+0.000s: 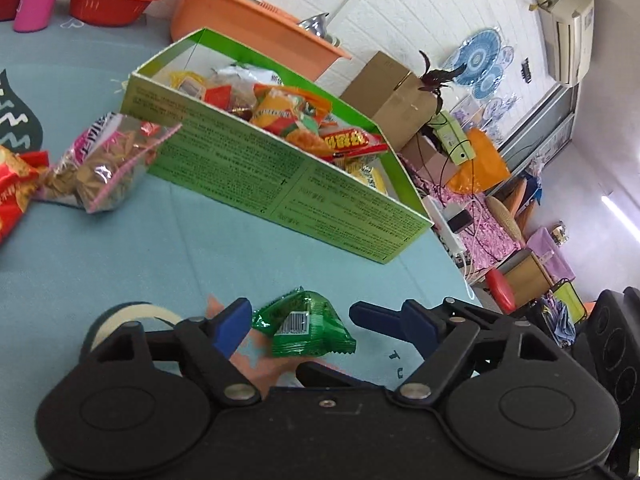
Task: Organize snacks
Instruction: 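Grasp the green-wrapped candy with the right gripper while the left closes on it, then carry the green candy into the green box and open both grippers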
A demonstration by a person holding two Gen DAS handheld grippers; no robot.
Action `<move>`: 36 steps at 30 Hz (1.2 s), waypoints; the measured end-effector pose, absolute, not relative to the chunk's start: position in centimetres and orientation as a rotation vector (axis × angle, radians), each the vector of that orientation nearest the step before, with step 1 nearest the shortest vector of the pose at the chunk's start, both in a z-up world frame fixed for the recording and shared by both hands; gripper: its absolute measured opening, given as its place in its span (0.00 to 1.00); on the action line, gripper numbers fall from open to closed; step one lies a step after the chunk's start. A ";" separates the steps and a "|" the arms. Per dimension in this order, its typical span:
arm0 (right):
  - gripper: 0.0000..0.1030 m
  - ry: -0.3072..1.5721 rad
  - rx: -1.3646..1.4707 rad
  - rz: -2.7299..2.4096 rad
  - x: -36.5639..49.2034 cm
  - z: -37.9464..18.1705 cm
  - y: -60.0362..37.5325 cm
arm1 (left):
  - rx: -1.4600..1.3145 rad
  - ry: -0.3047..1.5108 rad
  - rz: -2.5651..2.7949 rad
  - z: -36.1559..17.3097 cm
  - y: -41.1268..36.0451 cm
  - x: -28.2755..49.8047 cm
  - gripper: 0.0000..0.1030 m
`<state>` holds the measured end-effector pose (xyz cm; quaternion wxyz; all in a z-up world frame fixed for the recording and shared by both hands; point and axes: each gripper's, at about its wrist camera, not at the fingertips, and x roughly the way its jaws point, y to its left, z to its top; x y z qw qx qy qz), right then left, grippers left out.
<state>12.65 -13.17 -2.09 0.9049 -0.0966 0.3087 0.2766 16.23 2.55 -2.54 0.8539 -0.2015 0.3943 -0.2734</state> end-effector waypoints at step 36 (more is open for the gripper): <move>0.63 0.373 -0.154 0.308 18.9 2.5 -20.8 | -0.274 0.662 -0.692 3.2 -8.1 25.4 0.58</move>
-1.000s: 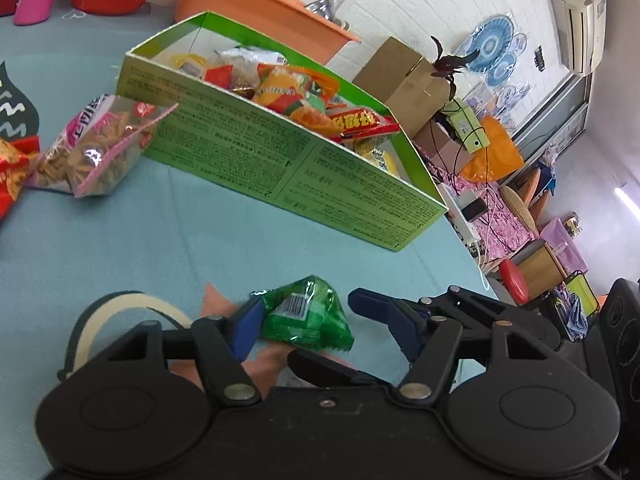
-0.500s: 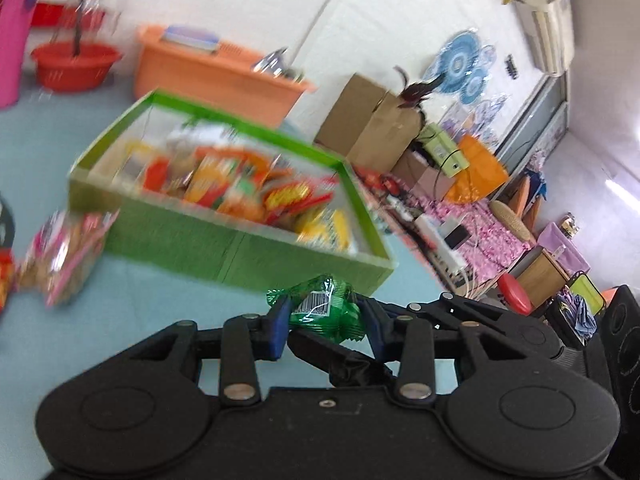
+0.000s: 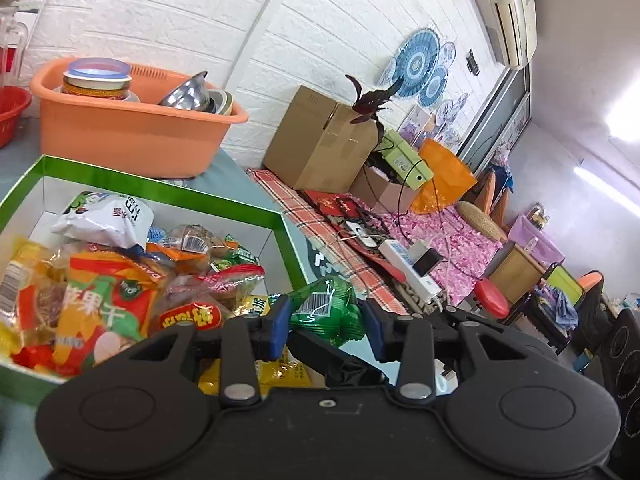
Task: Organize snacks
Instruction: 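Carry the green candy into the green box and open both grippers, then move both grippers back to the red printed snack bag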
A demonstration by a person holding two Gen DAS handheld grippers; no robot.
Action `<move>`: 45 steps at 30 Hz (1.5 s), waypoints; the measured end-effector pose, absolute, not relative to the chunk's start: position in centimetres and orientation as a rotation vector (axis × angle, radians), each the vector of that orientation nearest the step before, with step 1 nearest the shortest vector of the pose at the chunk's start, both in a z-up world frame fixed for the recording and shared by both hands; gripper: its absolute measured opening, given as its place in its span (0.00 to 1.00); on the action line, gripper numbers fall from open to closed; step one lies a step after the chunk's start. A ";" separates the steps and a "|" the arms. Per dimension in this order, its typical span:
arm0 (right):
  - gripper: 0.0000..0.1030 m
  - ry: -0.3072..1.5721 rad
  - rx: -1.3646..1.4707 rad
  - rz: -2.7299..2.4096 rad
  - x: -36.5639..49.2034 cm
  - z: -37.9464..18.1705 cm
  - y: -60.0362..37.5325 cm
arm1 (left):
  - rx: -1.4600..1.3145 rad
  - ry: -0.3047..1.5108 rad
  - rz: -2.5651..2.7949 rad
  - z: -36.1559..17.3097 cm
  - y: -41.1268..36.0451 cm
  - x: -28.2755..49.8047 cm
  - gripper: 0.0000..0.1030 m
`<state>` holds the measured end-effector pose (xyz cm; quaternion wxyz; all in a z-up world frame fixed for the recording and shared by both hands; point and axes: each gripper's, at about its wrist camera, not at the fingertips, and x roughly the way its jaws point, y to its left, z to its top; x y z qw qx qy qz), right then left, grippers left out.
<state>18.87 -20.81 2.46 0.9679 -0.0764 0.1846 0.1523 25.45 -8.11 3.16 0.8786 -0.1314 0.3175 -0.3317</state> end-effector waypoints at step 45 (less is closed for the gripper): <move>1.00 0.500 -0.198 0.634 12.5 1.6 -7.8 | -0.508 0.733 -0.045 -2.4 15.0 14.5 0.68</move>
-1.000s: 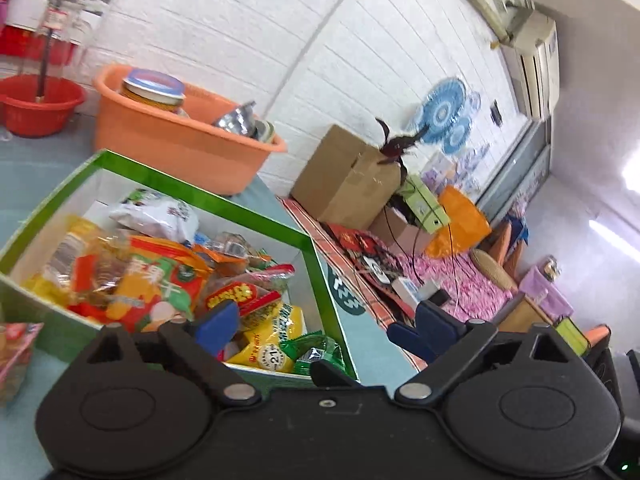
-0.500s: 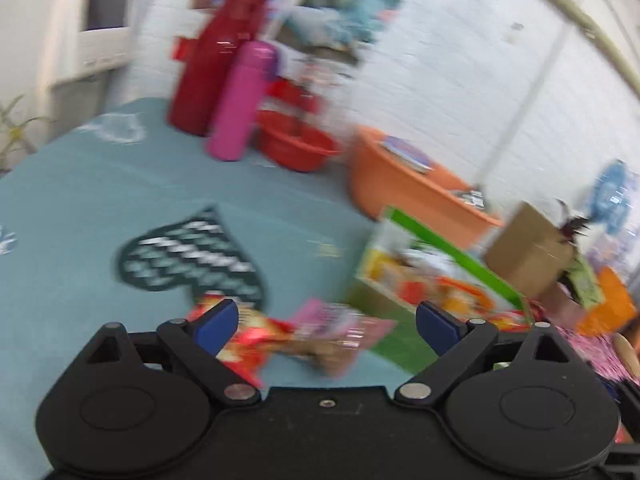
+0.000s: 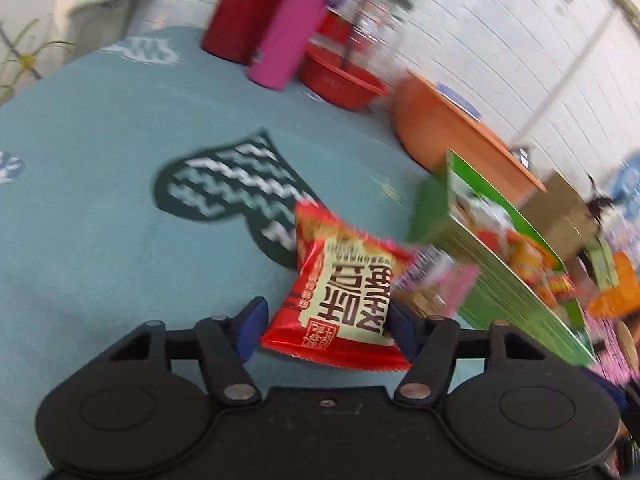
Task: Organize snacks
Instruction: 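Move both grippers back to the red printed snack bag, then grasp the red printed snack bag with both grippers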
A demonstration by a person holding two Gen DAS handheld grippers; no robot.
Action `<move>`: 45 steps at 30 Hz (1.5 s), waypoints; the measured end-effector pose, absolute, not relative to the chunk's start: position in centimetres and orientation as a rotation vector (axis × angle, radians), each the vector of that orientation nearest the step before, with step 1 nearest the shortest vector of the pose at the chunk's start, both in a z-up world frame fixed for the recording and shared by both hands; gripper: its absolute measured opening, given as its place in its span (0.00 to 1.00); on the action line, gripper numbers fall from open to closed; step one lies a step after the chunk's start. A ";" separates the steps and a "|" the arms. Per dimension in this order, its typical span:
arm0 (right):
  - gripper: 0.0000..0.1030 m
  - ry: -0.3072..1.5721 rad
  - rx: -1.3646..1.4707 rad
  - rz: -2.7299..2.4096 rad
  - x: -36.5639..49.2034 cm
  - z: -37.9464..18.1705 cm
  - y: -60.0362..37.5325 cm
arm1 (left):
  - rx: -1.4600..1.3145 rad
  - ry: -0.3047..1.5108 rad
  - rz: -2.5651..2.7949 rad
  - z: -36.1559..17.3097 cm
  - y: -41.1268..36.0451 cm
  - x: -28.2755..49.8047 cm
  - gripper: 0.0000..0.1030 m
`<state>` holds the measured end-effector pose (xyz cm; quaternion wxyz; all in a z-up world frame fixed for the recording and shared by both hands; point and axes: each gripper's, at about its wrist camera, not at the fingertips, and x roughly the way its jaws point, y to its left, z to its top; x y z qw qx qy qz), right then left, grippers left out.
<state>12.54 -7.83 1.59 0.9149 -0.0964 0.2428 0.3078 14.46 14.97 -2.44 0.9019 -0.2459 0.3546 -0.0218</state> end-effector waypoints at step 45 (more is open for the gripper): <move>0.68 0.424 -0.030 0.680 13.8 3.1 -6.5 | -0.600 0.510 -0.242 3.7 10.3 13.6 0.58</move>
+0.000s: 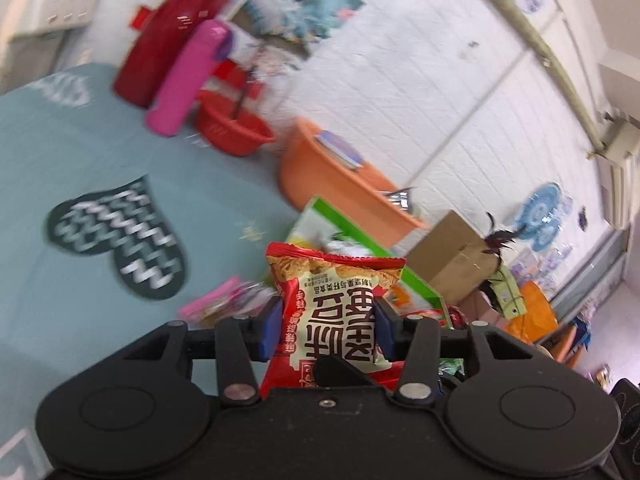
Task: Organize snacks
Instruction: 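Grasp the red printed snack bag with both grippers, then lower the red snack bag into the green box and open both grippers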
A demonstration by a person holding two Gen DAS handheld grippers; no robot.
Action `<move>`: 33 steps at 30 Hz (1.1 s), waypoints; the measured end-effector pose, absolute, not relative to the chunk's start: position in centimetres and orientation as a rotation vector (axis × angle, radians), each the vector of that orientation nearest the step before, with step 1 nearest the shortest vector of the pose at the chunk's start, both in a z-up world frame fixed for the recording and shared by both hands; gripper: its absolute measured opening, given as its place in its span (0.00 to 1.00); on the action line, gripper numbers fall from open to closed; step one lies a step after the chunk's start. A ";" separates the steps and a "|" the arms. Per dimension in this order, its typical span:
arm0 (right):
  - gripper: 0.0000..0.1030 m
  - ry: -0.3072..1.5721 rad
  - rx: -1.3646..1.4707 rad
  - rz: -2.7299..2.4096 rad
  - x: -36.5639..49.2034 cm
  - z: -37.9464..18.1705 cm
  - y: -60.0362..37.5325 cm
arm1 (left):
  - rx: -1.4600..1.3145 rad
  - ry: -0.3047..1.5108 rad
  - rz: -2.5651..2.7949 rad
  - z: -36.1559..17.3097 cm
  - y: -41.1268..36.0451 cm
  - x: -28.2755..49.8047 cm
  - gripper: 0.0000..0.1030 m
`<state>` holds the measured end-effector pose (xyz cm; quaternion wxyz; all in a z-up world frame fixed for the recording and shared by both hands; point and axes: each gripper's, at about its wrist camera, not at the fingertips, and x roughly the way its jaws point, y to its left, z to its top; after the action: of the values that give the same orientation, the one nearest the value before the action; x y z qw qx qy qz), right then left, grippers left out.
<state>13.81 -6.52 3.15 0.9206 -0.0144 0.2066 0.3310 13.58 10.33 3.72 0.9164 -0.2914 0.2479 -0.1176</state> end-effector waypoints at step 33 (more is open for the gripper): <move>1.00 0.272 -0.264 0.268 23.6 3.3 -9.0 | -0.574 0.549 -0.327 2.6 8.1 27.5 1.00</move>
<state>23.63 -8.98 3.33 0.9731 -0.1310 0.1350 0.1327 27.46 8.14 2.60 0.9092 -0.2781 0.2660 -0.1587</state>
